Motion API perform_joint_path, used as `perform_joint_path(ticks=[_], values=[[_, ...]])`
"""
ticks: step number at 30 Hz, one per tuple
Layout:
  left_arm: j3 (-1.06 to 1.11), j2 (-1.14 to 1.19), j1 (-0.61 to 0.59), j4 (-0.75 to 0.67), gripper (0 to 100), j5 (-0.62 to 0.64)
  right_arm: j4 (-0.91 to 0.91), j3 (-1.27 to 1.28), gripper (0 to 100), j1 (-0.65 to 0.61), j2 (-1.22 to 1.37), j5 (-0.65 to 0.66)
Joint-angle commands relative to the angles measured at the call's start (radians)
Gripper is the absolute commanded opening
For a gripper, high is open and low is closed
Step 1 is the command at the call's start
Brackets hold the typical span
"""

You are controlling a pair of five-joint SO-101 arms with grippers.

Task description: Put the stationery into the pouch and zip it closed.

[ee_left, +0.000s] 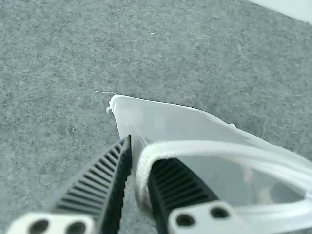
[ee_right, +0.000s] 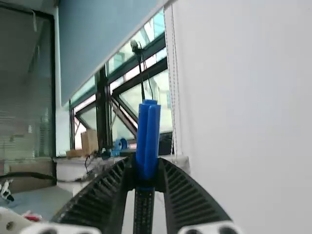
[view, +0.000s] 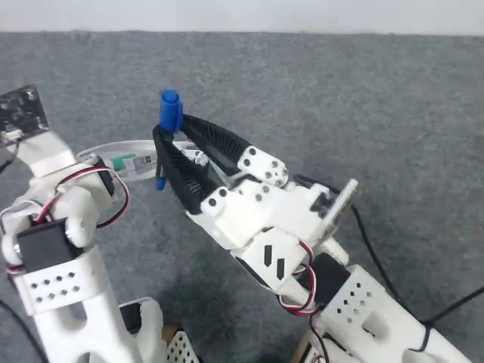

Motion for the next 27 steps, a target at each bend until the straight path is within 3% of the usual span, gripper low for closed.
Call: perform_joint_path(ticks=[1, 6, 23, 27], values=[[-0.038, 0.002, 0.003, -0.005, 1, 0.012, -0.062, -0.008, 0.6, -0.004, -0.025, -0.005], [-0.038, 0.002, 0.0, -0.006, 1, 0.012, -0.081, -0.015, 0.6, -0.004, 0.058, -0.005], [-0.038, 0.002, -0.002, -0.003, 1, 0.011, -0.394, 0.021, 0.6, 0.041, 0.42, 0.078], [-0.038, 0.002, -0.003, -0.003, 1, 0.011, -0.401, 0.063, 0.6, 0.019, 0.437, 0.199]])
